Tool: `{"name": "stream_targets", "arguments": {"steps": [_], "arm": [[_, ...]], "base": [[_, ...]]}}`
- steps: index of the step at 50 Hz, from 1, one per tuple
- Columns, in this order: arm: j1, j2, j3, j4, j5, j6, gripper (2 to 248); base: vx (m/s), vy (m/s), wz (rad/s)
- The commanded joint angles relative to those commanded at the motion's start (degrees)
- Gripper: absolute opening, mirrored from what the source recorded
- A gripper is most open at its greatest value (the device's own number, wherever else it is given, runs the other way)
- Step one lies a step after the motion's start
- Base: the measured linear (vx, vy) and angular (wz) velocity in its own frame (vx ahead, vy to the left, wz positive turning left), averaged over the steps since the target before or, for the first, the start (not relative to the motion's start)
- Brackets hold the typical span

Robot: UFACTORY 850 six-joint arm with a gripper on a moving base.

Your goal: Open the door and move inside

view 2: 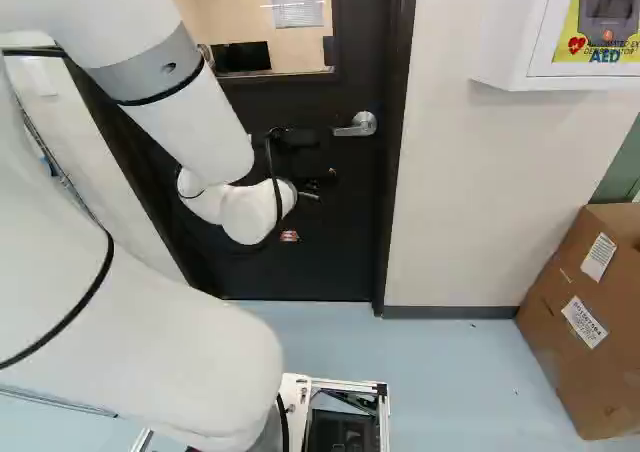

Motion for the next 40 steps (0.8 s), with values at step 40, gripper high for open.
{"name": "stream_targets", "arguments": {"steps": [40], "arm": [[-0.15, -0.79, -6.22, 0.0, 0.0, 0.0, 247]], "base": [[0.0, 0.0, 0.0]]}}
